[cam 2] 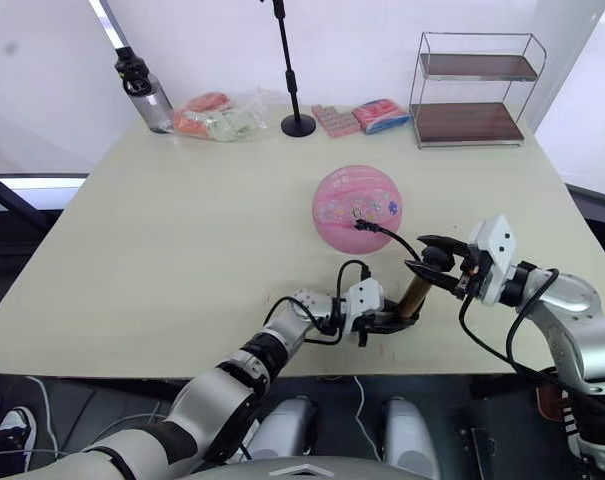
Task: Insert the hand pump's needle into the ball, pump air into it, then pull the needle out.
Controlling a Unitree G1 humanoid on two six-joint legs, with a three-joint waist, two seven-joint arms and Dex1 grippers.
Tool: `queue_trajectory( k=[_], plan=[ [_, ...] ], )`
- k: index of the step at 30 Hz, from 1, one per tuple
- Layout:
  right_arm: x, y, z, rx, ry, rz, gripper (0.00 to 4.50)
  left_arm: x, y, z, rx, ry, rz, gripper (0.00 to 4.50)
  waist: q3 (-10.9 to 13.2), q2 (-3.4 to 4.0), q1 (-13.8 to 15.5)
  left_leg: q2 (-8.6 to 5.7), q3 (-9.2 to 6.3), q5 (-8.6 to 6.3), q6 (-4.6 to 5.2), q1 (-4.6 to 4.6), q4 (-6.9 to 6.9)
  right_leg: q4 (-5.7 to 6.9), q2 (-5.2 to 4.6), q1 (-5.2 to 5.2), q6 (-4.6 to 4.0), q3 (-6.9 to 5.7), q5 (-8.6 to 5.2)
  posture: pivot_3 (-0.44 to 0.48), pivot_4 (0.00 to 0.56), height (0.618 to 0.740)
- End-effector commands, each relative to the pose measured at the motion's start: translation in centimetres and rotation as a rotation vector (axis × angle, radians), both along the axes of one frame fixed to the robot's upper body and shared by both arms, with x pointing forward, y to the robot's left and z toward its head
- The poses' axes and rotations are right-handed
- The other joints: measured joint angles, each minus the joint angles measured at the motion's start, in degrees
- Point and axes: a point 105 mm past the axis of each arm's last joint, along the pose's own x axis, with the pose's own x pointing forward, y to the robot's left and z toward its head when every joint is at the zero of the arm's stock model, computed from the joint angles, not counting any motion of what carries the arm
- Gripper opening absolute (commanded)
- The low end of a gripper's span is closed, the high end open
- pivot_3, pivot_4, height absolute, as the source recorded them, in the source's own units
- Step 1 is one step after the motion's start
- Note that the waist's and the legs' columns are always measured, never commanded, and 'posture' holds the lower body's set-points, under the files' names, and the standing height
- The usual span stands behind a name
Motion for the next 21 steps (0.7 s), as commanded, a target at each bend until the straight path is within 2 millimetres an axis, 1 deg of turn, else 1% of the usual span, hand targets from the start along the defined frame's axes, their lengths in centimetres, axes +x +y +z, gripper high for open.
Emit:
queue_trajectory(
  k=[1,5,7,10,16,18,21],
  plan=[
    [-0.8,0.1,4.1,0.063,-0.043,0.077,1.89,-1.1,2.7,-3.9,0.147,0.104,0.032,1.1,0.1,0.13,0.0,-0.05,0.0,0.0,0.0,-0.07,0.02,0.0,0.0,-0.05,0.0,0.0,0.0,0.0,0.15,0.74],
    [-0.8,-0.9,8.3,0.063,-0.112,0.083,1.89,-1.1,2.7,-3.8,0.147,0.102,0.032,1.1,0.2,0.2,0.0,-0.28,-0.04,0.0,0.0,-0.42,0.08,0.0,-0.04,-0.35,0.01,0.0,0.01,0.0,0.15,0.74],
    [-0.8,-1.1,9.4,0.063,-0.123,0.085,1.89,-1.1,2.7,-3.9,0.148,0.102,0.031,1.1,0.2,0.18,0.0,-0.32,-0.05,0.01,0.01,-0.53,0.13,0.0,-0.06,-0.41,0.02,0.0,0.02,0.0,0.15,0.74],
    [-0.9,-1.5,11.7,0.073,-0.152,0.085,1.89,-1.1,2.7,-3.9,0.149,0.102,0.031,1.1,0.3,0.14,0.0,-0.32,-0.04,0.01,0.01,-0.54,0.14,0.0,-0.07,-0.41,0.02,0.0,0.02,0.0,0.15,0.74],
    [-1.5,-1.5,14.8,0.086,-0.194,0.105,1.89,-1.2,2.8,-3.9,0.149,0.102,0.029,1.1,0.3,0.2,0.0,-0.32,-0.04,0.01,0.01,-0.56,0.15,0.0,-0.08,-0.42,0.02,0.0,0.02,0.0,0.15,0.74],
    [-1.5,-1.5,15.2,0.087,-0.201,0.104,1.89,-1.2,2.8,-4.0,0.15,0.102,0.029,1.1,0.4,0.19,0.0,-0.32,-0.02,0.01,0.01,-0.57,0.16,0.0,-0.09,-0.45,0.02,0.02,0.03,0.0,0.15,0.74],
    [-1.5,-1.5,15.2,0.086,-0.199,0.103,1.89,-1.2,2.8,-4.0,0.15,0.101,0.029,1.1,0.4,0.16,0.0,-0.32,-0.05,0.01,0.01,-0.59,0.16,0.0,-0.08,-0.45,0.02,0.0,0.03,0.0,0.15,0.74]
  ],
)
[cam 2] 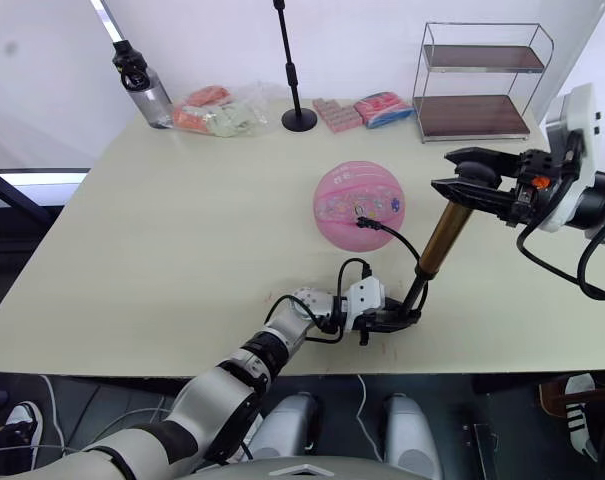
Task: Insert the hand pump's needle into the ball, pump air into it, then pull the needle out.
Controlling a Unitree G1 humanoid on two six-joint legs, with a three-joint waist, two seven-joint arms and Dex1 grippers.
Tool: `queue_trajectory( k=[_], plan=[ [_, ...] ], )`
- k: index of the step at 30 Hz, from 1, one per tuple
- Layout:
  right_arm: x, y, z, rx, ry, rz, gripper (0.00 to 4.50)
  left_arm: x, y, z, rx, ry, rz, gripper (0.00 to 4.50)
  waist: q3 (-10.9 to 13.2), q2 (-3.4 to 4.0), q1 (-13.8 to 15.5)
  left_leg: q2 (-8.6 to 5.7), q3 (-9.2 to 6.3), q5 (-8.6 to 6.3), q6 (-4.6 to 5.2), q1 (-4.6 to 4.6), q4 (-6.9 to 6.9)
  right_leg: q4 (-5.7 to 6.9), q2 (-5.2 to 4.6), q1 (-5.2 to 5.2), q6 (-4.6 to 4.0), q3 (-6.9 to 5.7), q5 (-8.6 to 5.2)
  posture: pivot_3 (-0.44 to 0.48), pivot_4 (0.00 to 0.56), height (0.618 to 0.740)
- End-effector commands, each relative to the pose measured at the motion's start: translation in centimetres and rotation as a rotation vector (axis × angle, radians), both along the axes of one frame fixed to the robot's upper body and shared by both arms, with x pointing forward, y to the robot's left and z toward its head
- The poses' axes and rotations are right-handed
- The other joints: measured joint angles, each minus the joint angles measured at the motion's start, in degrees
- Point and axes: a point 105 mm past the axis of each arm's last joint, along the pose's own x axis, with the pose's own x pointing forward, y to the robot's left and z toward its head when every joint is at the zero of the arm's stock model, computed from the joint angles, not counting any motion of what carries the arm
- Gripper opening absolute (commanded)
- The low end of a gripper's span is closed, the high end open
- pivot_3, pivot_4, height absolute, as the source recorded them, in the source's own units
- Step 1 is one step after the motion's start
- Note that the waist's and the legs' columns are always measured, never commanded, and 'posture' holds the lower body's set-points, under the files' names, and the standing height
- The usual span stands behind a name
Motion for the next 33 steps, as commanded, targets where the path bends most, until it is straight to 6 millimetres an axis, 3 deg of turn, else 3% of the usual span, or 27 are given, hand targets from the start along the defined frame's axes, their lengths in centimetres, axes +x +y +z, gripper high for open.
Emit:
queue_trajectory(
  k=[1,6,10,16,25,30,33],
  plan=[
    [-1.1,-0.4,2.6,0.046,-0.101,0.008,1.89,-1.2,2.8,-4.2,0.157,0.105,0.035,1.1,0.0,0.01,0.0,0.0,0.02,0.0,0.0,0.0,0.0,0.0,0.0,0.0,0.0,0.01,0.0,0.0,0.15,0.74],
    [-0.8,0.0,-1.0,-0.008,-0.049,0.004,1.89,-1.2,2.8,-4.2,0.156,0.104,0.036,1.1,0.0,-0.03,0.0,0.0,0.0,0.0,0.0,0.02,0.0,0.0,0.01,0.01,0.0,0.0,0.0,0.0,0.15,0.74],
    [-0.6,0.2,-5.7,-0.065,-0.012,-0.024,1.89,-1.2,2.8,-4.2,0.154,0.105,0.04,1.1,-0.3,-0.41,-0.1,0.05,-0.01,0.0,0.0,0.15,0.0,0.03,0.06,0.09,0.0,-0.02,0.0,0.0,0.15,0.74],
    [-1.0,1.2,-9.8,-0.074,0.009,-0.012,1.89,-1.3,2.8,-4.2,0.155,0.106,0.038,1.1,-0.4,-0.57,-0.2,0.18,0.01,-0.01,-0.01,0.7,-0.03,0.04,0.07,0.6,-0.03,-0.02,-0.03,0.0,0.15,0.74],
    [-2.1,2.5,-18.9,-0.096,0.175,-0.014,1.89,-1.2,2.7,-4.2,0.154,0.105,0.041,1.1,-0.7,-0.89,-0.1,0.41,0.02,-0.01,-0.02,0.79,-0.15,0.03,0.12,0.63,-0.02,-0.04,-0.03,0.0,0.15,0.74],
    [-2.7,2.9,-21.1,-0.079,0.214,-0.023,1.89,-1.2,2.8,-4.2,0.154,0.107,0.042,1.1,-0.9,-0.84,-0.1,0.43,0.02,-0.01,-0.02,0.91,-0.18,0.02,0.12,0.72,-0.06,-0.02,-0.06,0.0,0.15,0.74],
    [-2.6,3.0,-20.7,-0.068,0.196,-0.03,1.89,-1.3,2.7,-4.2,0.154,0.109,0.041,1.1,-1.1,-1.04,-0.1,0.47,0.0,-0.01,-0.02,0.95,-0.25,0.02,0.14,0.73,-0.25,-0.06,-0.17,0.0,0.15,0.74]
  ],
)
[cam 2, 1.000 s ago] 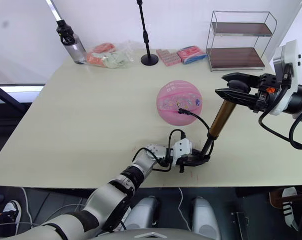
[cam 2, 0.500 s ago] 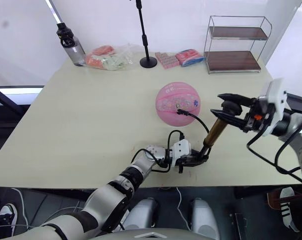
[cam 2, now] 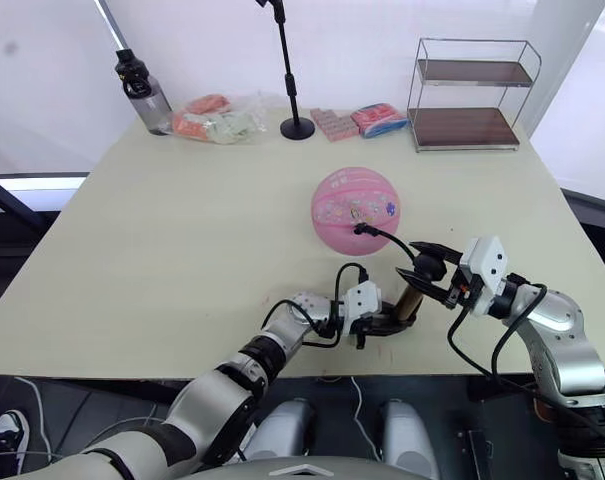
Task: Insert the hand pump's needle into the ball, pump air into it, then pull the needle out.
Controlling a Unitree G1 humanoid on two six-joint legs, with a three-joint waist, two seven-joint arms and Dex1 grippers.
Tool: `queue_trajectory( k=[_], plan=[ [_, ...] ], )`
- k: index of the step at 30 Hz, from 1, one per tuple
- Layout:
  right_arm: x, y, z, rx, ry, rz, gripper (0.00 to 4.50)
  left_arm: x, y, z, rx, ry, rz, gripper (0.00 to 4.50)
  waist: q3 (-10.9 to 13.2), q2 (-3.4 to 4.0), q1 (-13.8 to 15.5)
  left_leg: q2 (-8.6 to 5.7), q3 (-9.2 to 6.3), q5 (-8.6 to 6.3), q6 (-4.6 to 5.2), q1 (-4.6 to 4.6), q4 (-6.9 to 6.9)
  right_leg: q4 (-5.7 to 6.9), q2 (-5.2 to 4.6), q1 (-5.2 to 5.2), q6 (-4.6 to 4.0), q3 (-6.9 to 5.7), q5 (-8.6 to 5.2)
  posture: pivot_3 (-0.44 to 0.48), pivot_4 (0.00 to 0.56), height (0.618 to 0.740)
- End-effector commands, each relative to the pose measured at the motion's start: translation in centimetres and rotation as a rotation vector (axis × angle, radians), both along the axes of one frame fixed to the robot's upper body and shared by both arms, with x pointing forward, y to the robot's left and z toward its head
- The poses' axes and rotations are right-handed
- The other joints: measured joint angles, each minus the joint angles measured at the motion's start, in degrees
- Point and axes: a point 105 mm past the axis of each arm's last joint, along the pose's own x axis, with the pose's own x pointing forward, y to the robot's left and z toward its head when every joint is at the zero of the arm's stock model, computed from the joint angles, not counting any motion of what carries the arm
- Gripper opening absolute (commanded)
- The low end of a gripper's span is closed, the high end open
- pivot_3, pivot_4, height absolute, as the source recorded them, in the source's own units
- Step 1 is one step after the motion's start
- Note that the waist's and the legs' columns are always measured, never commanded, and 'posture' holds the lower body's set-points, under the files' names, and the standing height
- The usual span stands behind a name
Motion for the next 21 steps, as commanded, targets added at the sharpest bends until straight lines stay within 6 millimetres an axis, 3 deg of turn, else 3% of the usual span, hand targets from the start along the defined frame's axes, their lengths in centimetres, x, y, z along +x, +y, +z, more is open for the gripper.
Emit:
queue_trajectory(
  k=[1,8,13,21],
  plan=[
    [-1.5,0.7,-4.9,-0.024,0.226,0.032,1.89,-1.1,2.1,-3.2,0.126,0.095,0.016,1.1,-0.1,-0.03,0.0,0.01,0.0,0.0,0.0,0.04,-0.04,0.0,0.0,0.02,-0.04,0.0,-0.02,0.0,0.15,0.74],
    [-0.4,0.4,4.0,0.109,0.076,0.051,1.89,-1.1,2.1,-3.1,0.127,0.094,0.011,1.1,0.3,0.45,0.1,-0.01,0.0,0.0,0.0,-0.05,-0.08,-0.02,-0.03,-0.04,-0.07,0.01,-0.04,0.0,0.15,0.74],
    [-0.9,-0.1,7.5,0.117,0.05,0.07,1.89,-1.2,2.0,-3.2,0.124,0.099,0.008,1.1,0.7,0.95,0.1,-0.35,0.0,0.0,0.0,-0.38,-0.08,-0.05,-0.07,-0.34,0.1,0.03,0.06,0.0,0.15,0.74],
    [-1.5,-0.6,11.5,0.147,0.046,0.101,1.89,-1.3,1.9,-3.2,0.123,0.099,0.003,1.1,0.8,0.94,0.1,-0.47,-0.05,0.01,0.01,-0.7,0.0,-0.07,-0.14,-0.55,0.12,-0.01,0.06,0.0,0.15,0.74]
  ],
)
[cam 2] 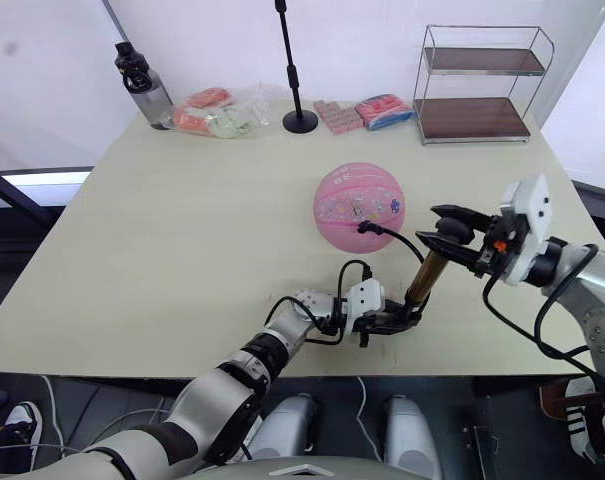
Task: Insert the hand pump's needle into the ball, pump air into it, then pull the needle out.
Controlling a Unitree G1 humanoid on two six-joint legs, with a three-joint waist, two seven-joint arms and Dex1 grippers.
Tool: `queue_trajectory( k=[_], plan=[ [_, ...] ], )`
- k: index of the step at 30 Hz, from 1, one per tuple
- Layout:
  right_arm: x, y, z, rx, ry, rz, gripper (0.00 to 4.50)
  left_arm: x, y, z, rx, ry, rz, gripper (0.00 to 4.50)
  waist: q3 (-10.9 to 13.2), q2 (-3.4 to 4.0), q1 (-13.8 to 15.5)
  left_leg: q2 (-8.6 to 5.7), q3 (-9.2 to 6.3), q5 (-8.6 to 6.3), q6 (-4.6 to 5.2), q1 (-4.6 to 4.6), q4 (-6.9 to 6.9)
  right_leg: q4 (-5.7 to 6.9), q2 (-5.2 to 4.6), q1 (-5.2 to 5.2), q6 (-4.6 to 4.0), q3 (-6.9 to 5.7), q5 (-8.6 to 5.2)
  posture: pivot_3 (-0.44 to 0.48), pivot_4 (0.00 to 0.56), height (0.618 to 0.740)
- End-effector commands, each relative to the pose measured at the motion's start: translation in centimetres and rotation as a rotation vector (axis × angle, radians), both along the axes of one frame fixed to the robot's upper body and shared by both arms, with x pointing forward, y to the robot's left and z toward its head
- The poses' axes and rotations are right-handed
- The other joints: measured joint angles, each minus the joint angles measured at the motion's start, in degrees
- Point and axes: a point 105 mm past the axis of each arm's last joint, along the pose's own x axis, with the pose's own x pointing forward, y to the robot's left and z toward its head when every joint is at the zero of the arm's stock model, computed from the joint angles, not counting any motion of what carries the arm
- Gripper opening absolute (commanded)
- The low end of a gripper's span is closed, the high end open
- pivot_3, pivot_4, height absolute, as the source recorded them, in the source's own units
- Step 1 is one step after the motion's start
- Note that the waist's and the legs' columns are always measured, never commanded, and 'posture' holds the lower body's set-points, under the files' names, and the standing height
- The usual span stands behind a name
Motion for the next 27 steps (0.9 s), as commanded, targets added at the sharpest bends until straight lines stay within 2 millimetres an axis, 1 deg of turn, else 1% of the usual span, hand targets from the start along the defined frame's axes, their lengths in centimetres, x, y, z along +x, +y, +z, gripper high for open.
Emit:
queue_trajectory(
  k=[1,4,9,10,12,14,15,18,21,24,27],
  plan=[
    [-1.8,1.3,3.1,0.106,-0.037,0.134,1.89,-1.3,2.6,-4.1,0.15,0.109,0.036,1.1,0.0,0.0,0.0,0.0,0.0,0.0,0.0,-0.02,0.0,0.0,0.0,-0.03,0.0,0.0,0.0,0.0,0.15,0.74],
    [-2.1,1.4,3.7,0.164,0.003,0.154,1.89,-1.3,2.6,-4.1,0.15,0.109,0.035,1.1,0.0,0.02,0.0,0.0,0.0,0.0,0.0,-0.13,0.02,0.0,0.0,-0.12,0.0,0.0,0.0,0.0,0.15,0.74],
    [-2.3,1.4,1.7,0.156,0.108,0.154,1.89,-1.2,2.6,-4.1,0.15,0.108,0.037,1.1,0.0,0.03,0.0,-0.02,0.01,0.0,0.01,-0.2,0.04,0.0,0.0,-0.15,0.0,0.01,0.0,0.0,0.15,0.74],
    [-2.2,1.4,0.8,0.158,0.134,0.147,1.89,-1.2,2.6,-4.1,0.15,0.107,0.039,1.1,0.0,0.03,0.0,-0.03,0.0,0.0,0.01,-0.2,0.04,0.0,0.0,-0.15,0.0,0.01,0.0,0.0,0.15,0.74],
    [-2.2,1.4,-0.2,0.158,0.16,0.14,1.89,-1.2,2.6,-4.1,0.15,0.107,0.04,1.1,0.0,0.0,0.0,-0.02,-0.02,0.0,0.01,-0.19,0.05,0.0,0.01,-0.13,0.0,-0.01,0.0,0.0,0.15,0.74],
    [-2.4,1.9,-2.0,0.149,0.2,0.152,1.89,-1.2,2.7,-4.1,0.151,0.107,0.041,1.1,0.0,-0.01,0.0,-0.02,-0.02,0.0,0.01,-0.16,0.06,0.01,0.01,-0.13,0.0,0.0,0.0,0.0,0.15,0.74],
    [-2.3,2.2,-2.6,0.178,0.223,0.146,1.89,-1.2,2.7,-4.1,0.151,0.108,0.042,1.1,-0.1,-0.1,0.0,-0.02,-0.01,0.0,0.01,-0.14,0.06,0.02,0.01,-0.12,0.0,0.0,0.0,0.0,0.15,0.74],
    [-2.3,2.4,-4.8,0.187,0.272,0.132,1.89,-1.2,2.7,-4.1,0.151,0.107,0.043,1.1,-0.3,-0.2,0.0,0.05,-0.03,0.0,0.01,-0.05,0.07,0.04,0.07,-0.07,0.0,-0.02,0.0,0.0,0.15,0.74],
    [-2.7,2.7,-6.9,0.141,0.311,0.143,1.89,-1.2,2.9,-4.2,0.154,0.107,0.045,1.1,-0.5,-0.58,-0.1,0.09,-0.11,-0.01,0.01,0.23,0.04,0.04,0.09,0.22,-0.01,-0.09,-0.02,0.0,0.15,0.74],
    [-2.8,3.0,-8.2,0.164,0.345,0.136,1.89,-1.2,3.0,-4.2,0.155,0.108,0.047,1.1,-0.8,-0.97,-0.1,0.15,-0.07,-0.01,0.01,0.63,-0.18,0.04,0.09,0.53,-0.08,-0.08,-0.13,0.0,0.15,0.74],
    [-2.9,3.3,-9.9,0.154,0.383,0.135,1.89,-1.2,2.9,-4.2,0.155,0.109,0.047,1.1,-1.0,-1.04,-0.1,0.41,-0.08,-0.02,0.01,0.76,-0.29,0.04,0.11,0.58,-0.22,-0.11,-0.22,0.0,0.15,0.74]
  ],
)
